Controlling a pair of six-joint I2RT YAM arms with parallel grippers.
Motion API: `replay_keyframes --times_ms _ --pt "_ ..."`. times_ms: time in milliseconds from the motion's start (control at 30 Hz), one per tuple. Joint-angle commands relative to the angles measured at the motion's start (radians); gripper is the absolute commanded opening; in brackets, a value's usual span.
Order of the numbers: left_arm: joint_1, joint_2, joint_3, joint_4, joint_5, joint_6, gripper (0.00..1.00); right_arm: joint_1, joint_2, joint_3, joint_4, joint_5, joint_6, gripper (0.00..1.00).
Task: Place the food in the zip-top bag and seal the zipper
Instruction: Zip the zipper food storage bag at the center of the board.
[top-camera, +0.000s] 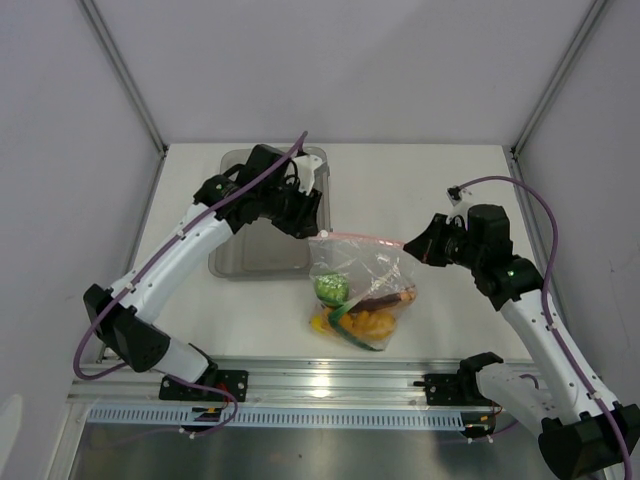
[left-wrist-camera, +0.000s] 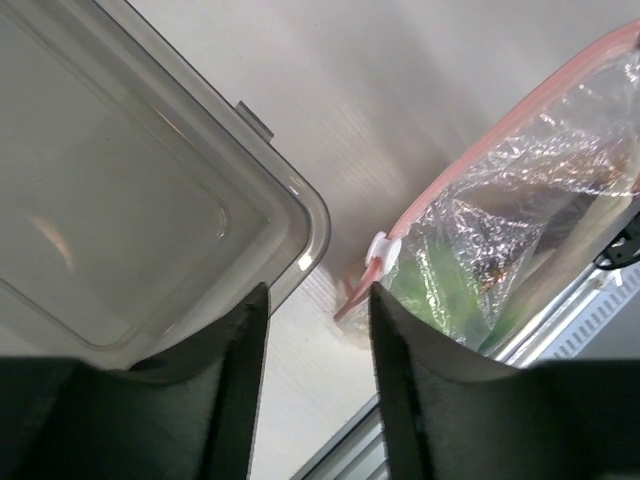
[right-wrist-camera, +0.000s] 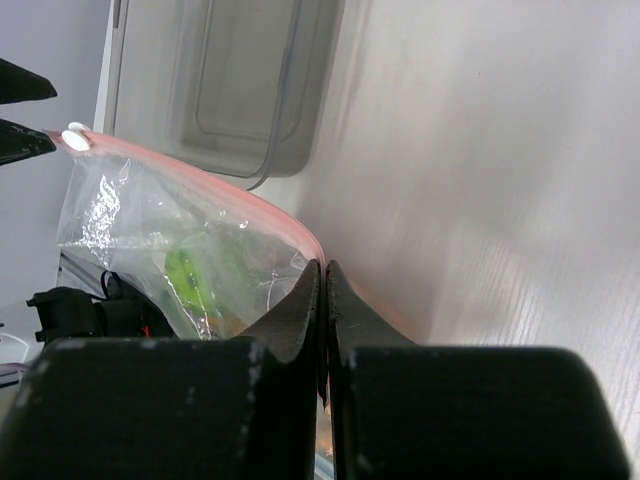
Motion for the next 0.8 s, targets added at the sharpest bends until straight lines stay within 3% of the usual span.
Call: replay_keyframes --times_ms 0,167,300,433,600,633,767 --pt "0.009 -0.007 0.048 0.026 -0.055 -0.002 0.54 -0.006 0.002 0.013 0.001 0.016 0.006 0.00" --pt "0.009 -0.067 0.037 0.060 -0.176 -0.029 0.65 -0.016 0.008 0.016 -0.006 0.037 0.017 0.00" --pt "0.008 -0.247 -0.058 0.163 -0.326 -0.059 0.72 -0.054 0.007 0.023 -0.019 0.048 0.022 0.00" --pt "0.008 -0.361 -0.133 0.220 -0.349 -0.069 0.75 -0.107 0.010 0.027 -0.038 0.034 0.026 0.00" --pt "0.008 -0.365 -0.154 0.233 -0.223 -0.042 0.76 -0.128 0.008 0.032 -0.033 0.004 0.022 0.00" --pt "0.008 -0.362 -0.159 0.253 -0.095 -0.024 0.77 -0.127 0.005 0.029 -0.021 -0.013 0.019 0.00" --pt "0.008 -0.330 -0.204 0.367 0.130 0.129 0.78 -0.127 -0.024 0.010 0.008 -0.104 -0.004 0.00"
